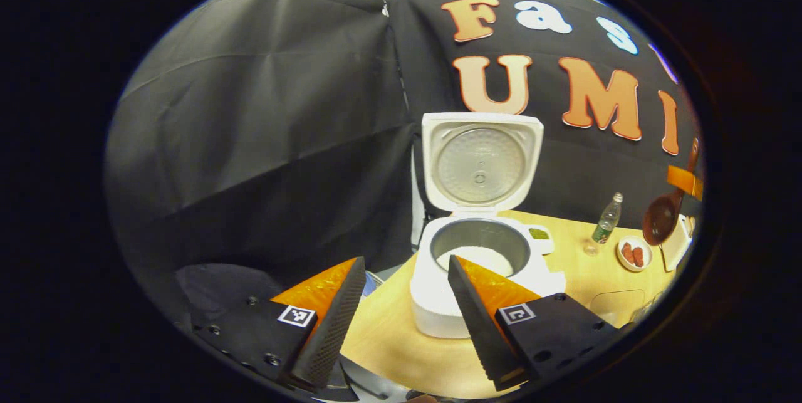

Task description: Close the left gripper, press the button to open the rice cooker; take a wooden spoon from the chopstick holder with the right hand, scoop a spoonful of rice and pour it into the rice cooker, then put the wooden spoon back into the chopstick holder.

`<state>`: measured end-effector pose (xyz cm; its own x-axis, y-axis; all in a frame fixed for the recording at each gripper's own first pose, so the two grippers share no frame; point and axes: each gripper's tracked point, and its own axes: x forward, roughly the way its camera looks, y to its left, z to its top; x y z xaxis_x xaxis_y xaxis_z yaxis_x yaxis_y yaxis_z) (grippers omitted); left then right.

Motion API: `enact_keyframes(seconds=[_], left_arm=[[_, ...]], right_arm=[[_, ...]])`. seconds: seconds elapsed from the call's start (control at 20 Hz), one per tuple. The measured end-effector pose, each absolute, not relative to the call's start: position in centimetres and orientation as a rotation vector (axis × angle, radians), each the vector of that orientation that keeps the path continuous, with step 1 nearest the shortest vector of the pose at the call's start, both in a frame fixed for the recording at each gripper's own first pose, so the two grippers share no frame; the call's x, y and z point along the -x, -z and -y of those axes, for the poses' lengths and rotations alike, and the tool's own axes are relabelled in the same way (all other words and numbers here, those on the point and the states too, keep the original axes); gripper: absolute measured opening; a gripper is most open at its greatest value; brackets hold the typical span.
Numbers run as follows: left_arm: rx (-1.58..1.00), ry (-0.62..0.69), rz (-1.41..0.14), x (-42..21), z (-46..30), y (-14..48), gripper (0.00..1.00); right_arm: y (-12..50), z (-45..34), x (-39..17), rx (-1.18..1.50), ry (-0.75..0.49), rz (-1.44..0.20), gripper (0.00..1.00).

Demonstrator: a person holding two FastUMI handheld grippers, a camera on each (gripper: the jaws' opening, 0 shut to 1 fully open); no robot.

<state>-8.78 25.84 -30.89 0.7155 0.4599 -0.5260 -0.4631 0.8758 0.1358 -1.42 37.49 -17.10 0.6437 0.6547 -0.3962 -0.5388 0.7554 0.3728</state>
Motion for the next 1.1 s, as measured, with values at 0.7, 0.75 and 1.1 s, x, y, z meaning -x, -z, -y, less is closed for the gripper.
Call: enact_keyframes(seconds=[0.7,0.75,1.1], left_arm=[[-0.067,-0.37,-0.554,1.9,-16.4,28.6,0.91],[-0.071,-0.369,-0.55,1.8,-16.3,28.4,0.91],[-0.103,-0.383,-0.517,0.2,-16.4,26.3,0.91]], right_arm=[[28.1,-12.7,2.2,-0.236,-0.295,-0.714,0.13],[28.8,-12.0,2.3,-0.234,-0.285,-0.723,0.13],[36.2,-10.2,5.5,-0.297,-0.258,-0.829,0.13]])
